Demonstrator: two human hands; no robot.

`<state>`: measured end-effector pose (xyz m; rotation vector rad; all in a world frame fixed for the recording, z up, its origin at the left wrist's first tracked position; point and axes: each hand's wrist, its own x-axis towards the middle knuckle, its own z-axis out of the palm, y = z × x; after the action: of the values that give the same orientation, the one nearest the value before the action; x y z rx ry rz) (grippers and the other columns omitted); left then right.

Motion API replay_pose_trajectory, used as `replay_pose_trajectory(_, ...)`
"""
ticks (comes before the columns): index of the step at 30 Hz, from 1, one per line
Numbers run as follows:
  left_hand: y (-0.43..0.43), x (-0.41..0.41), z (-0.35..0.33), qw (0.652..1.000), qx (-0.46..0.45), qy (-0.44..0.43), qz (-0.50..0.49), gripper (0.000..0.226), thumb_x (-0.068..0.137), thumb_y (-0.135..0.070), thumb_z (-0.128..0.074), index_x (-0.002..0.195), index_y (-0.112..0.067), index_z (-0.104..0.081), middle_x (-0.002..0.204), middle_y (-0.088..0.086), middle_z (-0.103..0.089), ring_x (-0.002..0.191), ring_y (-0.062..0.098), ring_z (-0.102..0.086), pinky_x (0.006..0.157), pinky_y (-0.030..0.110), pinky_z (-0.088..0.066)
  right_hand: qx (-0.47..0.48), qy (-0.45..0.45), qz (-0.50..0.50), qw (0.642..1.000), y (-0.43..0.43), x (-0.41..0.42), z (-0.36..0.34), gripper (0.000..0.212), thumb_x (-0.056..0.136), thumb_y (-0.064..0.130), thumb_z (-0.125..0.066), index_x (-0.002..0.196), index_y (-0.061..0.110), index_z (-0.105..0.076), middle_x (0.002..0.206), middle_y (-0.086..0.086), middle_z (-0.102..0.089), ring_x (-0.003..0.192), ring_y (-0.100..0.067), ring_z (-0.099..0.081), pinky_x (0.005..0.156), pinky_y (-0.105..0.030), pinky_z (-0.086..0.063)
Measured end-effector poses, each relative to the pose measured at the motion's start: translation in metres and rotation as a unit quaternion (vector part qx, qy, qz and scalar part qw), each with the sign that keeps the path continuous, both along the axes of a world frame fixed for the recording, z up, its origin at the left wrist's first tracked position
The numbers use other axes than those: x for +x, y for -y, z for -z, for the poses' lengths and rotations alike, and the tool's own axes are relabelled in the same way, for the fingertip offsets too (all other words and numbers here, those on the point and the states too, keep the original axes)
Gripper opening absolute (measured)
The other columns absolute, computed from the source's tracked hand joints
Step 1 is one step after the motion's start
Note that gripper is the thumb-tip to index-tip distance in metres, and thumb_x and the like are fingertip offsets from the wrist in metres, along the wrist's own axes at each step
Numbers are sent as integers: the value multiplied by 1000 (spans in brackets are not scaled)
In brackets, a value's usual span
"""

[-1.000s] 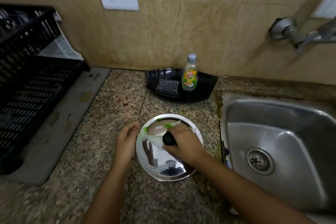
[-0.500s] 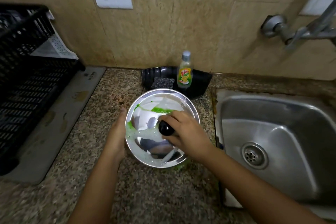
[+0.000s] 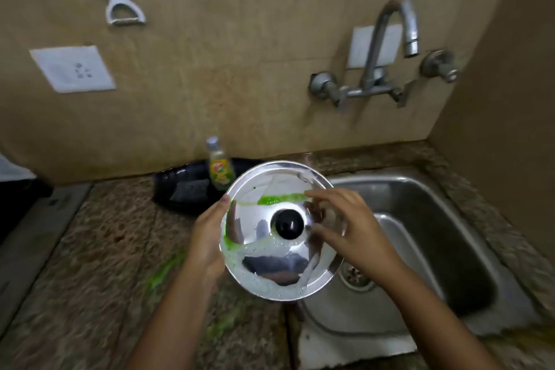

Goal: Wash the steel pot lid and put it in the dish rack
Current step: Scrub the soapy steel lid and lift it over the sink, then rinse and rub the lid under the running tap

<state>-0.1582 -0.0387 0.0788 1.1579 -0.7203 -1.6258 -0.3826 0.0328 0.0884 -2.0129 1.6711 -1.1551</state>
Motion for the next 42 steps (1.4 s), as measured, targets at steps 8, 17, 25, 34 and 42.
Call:
replay_pose_trajectory(8,-13,-136,-4,999,13,-34,-36,46,93,-33,-55,125,0,-59,125,25,-60,116,38,-58,103,50,-43,102,541,131,824,-7,-137,18,38,85,-7,-58,116,13,-63,112,-1,-68,102,-16,-63,86,-31,-48)
replay_pose_trajectory(17,3,-217,19,996,27,-3,-85,56,77,-43,-67,119,-6,-65,120,19,-67,113,36,-62,100,50,-47,175,521,169,818,33,-230,21,23,89,-2,-56,109,4,-65,97,-13,-70,84,-26,-67,77,-40,-55)
replay_pose_trajectory(25,23,-245,-24,995,71,-52,-55,35,98,-31,-45,100,-2,-65,94,17,-72,90,32,-62,75,40,-49,120,402,164,893,117,-240,-22,28,95,17,-53,122,15,-58,119,-6,-62,105,-22,-60,97,-40,-48)
replay_pose_trajectory(34,40,-242,-25,993,80,-79,-45,36,99,-32,-43,102,-1,-63,92,18,-72,88,32,-62,73,40,-48,55,273,164,946,173,-221,-52,32,91,40,-57,74,13,-62,65,-1,-57,61,-15,-51,58,-29,-37)
replay_pose_trajectory(42,40,-240,-21,994,78,-62,-42,43,97,-28,-49,122,5,-59,122,25,-61,96,35,-62,85,40,-50,55,277,212,935,180,-213,-58,50,92,47,-53,69,3,-61,64,-7,-59,62,-21,-57,53,-29,-36)
